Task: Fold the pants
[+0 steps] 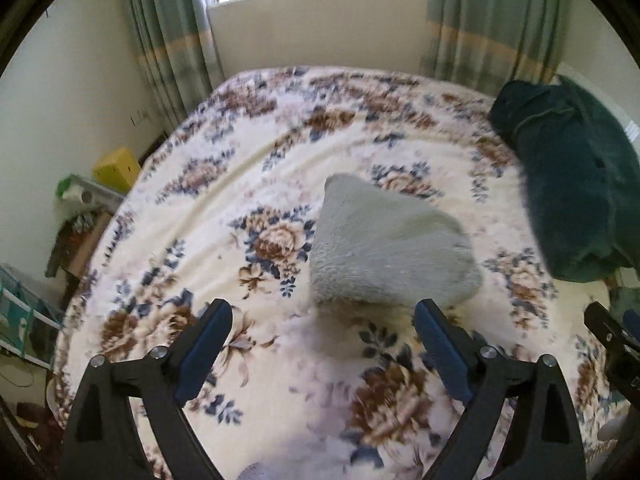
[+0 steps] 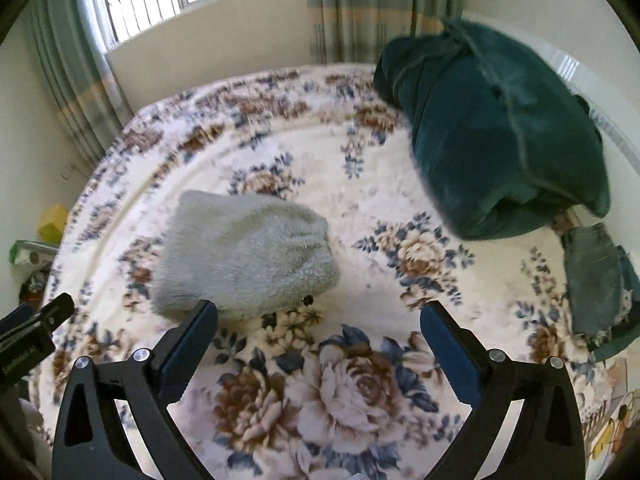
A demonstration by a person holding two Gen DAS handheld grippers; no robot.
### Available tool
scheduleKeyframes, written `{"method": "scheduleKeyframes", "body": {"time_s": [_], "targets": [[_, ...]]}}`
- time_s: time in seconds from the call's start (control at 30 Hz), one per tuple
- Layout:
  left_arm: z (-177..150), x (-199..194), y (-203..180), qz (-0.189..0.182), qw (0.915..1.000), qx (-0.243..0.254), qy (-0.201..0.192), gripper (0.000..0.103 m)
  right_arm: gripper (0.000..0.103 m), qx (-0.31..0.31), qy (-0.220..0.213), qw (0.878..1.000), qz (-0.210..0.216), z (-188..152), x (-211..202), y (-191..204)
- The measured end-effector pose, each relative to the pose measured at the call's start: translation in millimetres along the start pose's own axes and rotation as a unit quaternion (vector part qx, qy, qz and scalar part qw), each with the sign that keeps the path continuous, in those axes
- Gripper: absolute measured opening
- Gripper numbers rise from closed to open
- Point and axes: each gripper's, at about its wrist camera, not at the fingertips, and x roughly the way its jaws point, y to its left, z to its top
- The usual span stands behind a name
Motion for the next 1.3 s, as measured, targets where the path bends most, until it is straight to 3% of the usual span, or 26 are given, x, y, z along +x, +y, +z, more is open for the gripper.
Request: {"method": "scheduleKeyframes", "body": {"time_s": [0.3, 0.47, 0.6, 0.9, 0.97, 1.03, 1.3], "targets": [[-31.3, -171.5, -16.5, -0.002, 0.9986, 0.005, -0.052, 0.093, 0.103, -0.034, -0.065, 0.997, 0.030, -24.4, -199.6, -24.3], [-50.0, -240.9, -14.6, -0.008, 0.9980, -0.004, -0.063, 0.093, 0.103, -0.055, -0.110, 0.992, 0.037, -45.1, -303.5, -33.2], [-59.7, -289.7, -10.5, 0.005, 0.9967, -0.002, -0.081, 0.093, 0.103, -0.056, -0.126, 0.989, 0.044, -60.9, -363.6, -37.9], [-81.9, -337.5, -1.2, -0.001, 0.9951, -0.010, -0.098, 0.093, 0.103, -0.055, -0.143, 0.987, 0.054, -82.8, -442.3, -43.0], [-85.3, -341.9, 0.7, -0.002, 0.9946, -0.015, -0.102, 0.093, 0.103, -0.056, -0.146, 0.986, 0.051, -86.2, -450.4, -43.1], [-88.3, -345.5, 2.1, -0.003, 0.9942, -0.016, -0.106, 0.102, 0.103, -0.057, -0.147, 0.986, 0.052, -88.4, -453.0, -43.0], [-94.4, -348.2, 4.6, 0.005, 0.9940, -0.013, -0.109, 0.102, 0.103, -0.056, -0.140, 0.987, 0.052, -94.8, -453.7, -38.5]]}}
